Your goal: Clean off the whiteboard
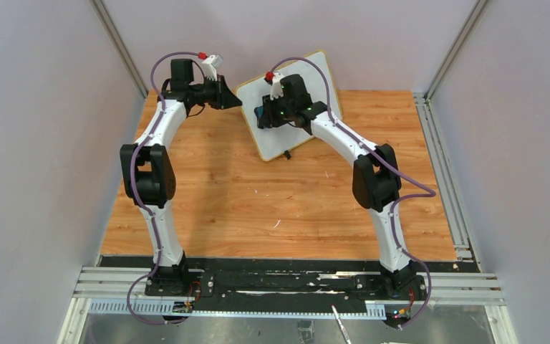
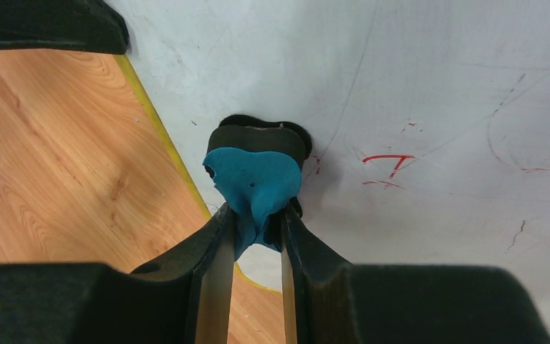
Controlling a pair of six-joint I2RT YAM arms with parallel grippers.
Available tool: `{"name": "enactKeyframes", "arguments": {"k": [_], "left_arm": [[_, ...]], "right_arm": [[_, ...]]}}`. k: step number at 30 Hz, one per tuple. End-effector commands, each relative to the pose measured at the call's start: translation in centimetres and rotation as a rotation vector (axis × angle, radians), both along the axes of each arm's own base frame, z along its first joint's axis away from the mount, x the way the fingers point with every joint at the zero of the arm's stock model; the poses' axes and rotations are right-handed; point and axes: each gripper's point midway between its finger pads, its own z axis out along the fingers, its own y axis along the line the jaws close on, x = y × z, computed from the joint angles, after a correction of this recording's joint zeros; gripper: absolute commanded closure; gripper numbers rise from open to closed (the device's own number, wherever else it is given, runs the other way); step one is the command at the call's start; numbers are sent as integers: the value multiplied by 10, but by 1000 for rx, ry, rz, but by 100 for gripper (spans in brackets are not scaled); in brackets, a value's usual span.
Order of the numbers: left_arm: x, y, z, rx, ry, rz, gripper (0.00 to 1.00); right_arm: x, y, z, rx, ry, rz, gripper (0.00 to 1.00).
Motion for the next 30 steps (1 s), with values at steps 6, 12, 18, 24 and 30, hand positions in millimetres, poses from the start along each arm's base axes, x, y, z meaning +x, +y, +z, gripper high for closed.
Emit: {"name": "enactKeyframes", "arguments": {"k": [6, 12, 18, 24, 30], "left_arm": [[-20, -16, -8, 18, 27, -76, 100], [-21, -16, -8, 24, 24, -79, 100], [-21, -16, -9, 21, 26, -77, 100], [-20, -16, -8, 20, 25, -77, 100], [-19, -17, -8, 18, 28, -77, 100]], "right_arm": [[56, -73, 7, -31, -34, -135, 99], [72, -106, 11, -40, -37, -194, 99], [68, -99, 12, -13, -22, -181, 100], [51, -63, 9, -2, -14, -117, 99], [19, -14, 12, 19, -19, -33, 99]]}}
